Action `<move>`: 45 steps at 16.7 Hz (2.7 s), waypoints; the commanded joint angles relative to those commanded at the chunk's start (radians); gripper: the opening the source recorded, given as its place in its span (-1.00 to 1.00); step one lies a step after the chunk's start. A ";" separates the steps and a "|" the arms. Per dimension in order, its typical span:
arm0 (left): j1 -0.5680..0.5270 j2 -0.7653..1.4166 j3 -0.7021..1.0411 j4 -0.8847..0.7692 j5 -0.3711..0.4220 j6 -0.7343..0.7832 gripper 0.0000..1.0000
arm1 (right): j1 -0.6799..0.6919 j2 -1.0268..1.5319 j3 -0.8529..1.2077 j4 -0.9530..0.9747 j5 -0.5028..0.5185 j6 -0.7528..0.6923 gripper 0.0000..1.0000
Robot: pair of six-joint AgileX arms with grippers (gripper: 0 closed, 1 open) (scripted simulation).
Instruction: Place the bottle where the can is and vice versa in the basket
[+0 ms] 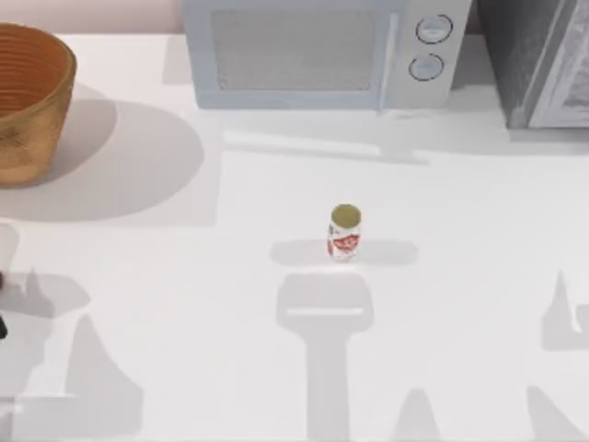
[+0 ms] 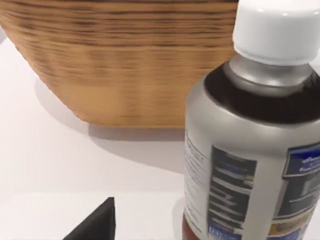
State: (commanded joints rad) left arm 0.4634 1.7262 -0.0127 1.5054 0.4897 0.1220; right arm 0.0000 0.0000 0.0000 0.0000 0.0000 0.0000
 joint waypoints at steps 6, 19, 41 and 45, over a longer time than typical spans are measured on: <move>-0.100 0.154 0.157 0.008 -0.097 -0.026 1.00 | 0.000 0.000 0.000 0.000 0.000 0.000 1.00; -0.134 0.199 0.204 0.008 -0.129 -0.033 -0.06 | 0.000 0.000 0.000 0.000 0.000 0.000 1.00; 0.026 0.018 0.309 -0.213 -0.114 0.053 -1.00 | 0.000 0.000 0.000 0.000 0.000 0.000 1.00; 0.107 -0.132 0.514 -0.528 -0.112 0.108 -1.00 | 0.000 0.000 0.000 0.000 0.000 0.000 1.00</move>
State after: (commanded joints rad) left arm 0.5706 1.5945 0.5010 0.9778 0.3777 0.2300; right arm 0.0000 0.0000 0.0000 0.0000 0.0000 0.0000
